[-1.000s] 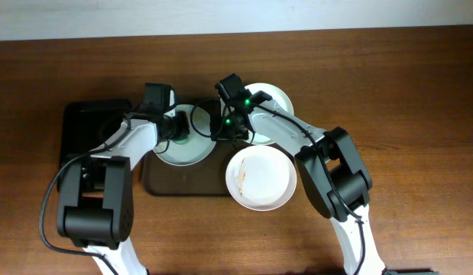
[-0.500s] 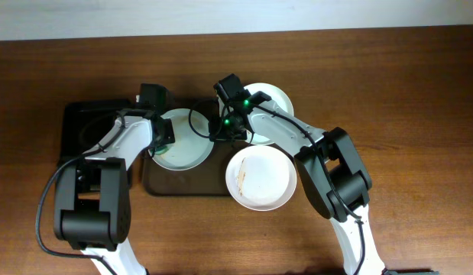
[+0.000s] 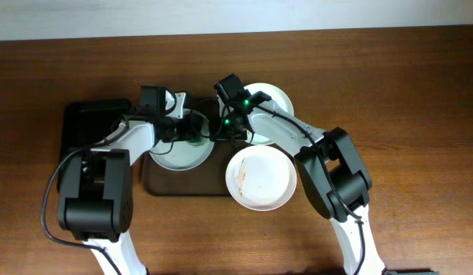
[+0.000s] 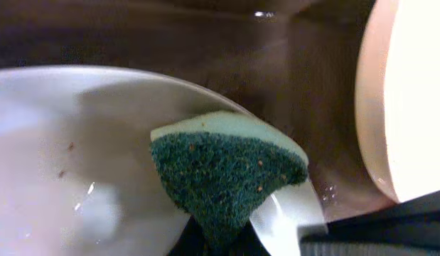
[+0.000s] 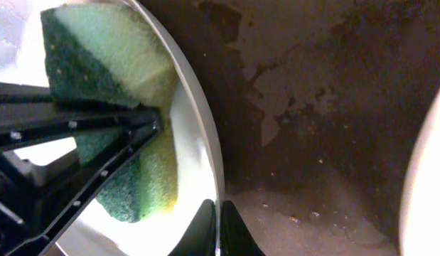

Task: Clean dirty plates on tray and stack at the side
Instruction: 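Scrub the plate surface with the sponge in circles, left gripper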

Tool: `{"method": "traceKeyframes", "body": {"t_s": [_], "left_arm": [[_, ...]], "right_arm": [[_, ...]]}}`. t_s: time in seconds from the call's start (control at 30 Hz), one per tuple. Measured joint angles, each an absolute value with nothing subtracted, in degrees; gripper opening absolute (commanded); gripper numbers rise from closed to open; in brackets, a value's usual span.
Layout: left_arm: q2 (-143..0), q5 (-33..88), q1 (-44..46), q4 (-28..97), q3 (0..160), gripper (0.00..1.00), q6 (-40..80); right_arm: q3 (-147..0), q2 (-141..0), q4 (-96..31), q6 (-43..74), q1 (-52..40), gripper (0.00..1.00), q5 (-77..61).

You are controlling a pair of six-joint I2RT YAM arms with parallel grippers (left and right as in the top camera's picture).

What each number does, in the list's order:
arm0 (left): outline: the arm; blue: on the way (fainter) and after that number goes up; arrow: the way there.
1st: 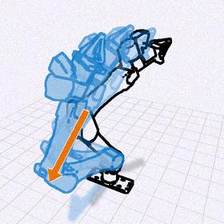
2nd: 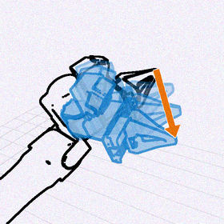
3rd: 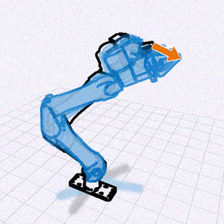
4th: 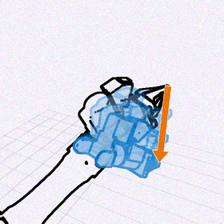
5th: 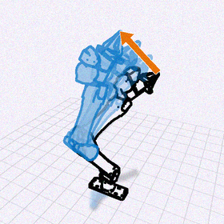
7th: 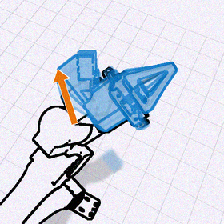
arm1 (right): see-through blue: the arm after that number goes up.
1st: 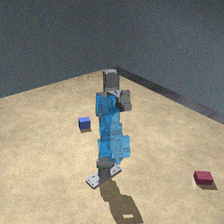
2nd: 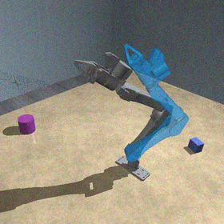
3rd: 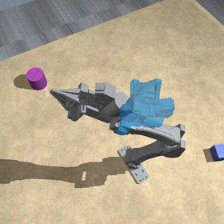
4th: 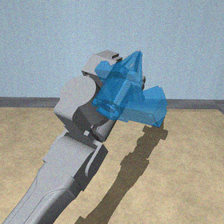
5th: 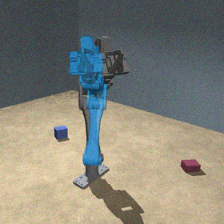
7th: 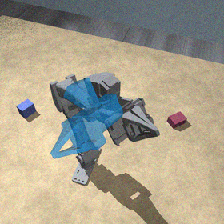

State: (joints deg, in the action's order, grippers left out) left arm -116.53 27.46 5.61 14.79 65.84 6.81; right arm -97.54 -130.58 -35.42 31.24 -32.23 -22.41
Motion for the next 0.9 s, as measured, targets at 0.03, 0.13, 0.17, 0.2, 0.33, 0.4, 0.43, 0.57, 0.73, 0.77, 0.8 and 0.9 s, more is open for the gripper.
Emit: {"method": "traceKeyframes", "body": {"t_s": [0.03,0.13,0.17,0.2,0.33,0.4,0.43,0.57,0.73,0.77,0.8,0.9], "left_arm": [[-116.71,27.59,5.67,12.67,65.45,0.01,6.79],[-116.77,24.99,6.00,12.16,65.49,0.01,8.08],[-116.29,21.85,6.55,14.37,66.15,0.00,10.31],[-115.90,19.42,6.81,16.58,66.65,0.00,11.88],[-114.28,13.34,6.87,26.44,68.14,0.01,14.83],[-113.69,11.75,6.76,31.20,68.53,0.00,15.20],[-113.40,11.49,6.72,33.32,68.62,0.00,15.33],[-112.84,6.59,6.94,36.64,68.77,0.01,15.94],[-112.99,-16.60,7.35,35.24,68.53,0.01,23.99],[-113.12,-18.44,8.01,33.56,68.12,0.00,24.86],[-113.30,-20.18,8.64,30.63,67.46,0.00,25.43],[-114.78,-21.78,9.23,18.96,66.26,0.00,26.35]], "right_arm": [[-97.54,-130.58,-35.42,31.27,-32.23,0.04,-22.41],[-97.54,-130.58,-35.42,31.24,-32.23,0.04,-22.41],[-97.54,-130.58,-35.42,31.24,-32.23,0.04,-22.41],[-97.54,-130.58,-35.42,31.24,-32.23,0.04,-22.41],[-97.54,-130.58,-35.42,31.24,-32.23,0.04,-22.41],[-97.54,-130.58,-35.42,31.27,-32.23,0.04,-22.41],[-97.54,-130.58,-35.44,31.24,-32.23,0.04,-22.44],[-97.54,-130.58,-35.46,31.27,-32.23,0.04,-22.44],[-97.54,-130.58,-35.46,31.31,-32.25,0.04,-22.59],[-97.54,-130.58,-35.46,31.27,-32.25,0.04,-22.61],[-97.54,-130.58,-35.46,31.24,-32.25,0.04,-22.59],[-97.54,-130.58,-34.98,31.33,-32.23,0.04,-22.17]]}}
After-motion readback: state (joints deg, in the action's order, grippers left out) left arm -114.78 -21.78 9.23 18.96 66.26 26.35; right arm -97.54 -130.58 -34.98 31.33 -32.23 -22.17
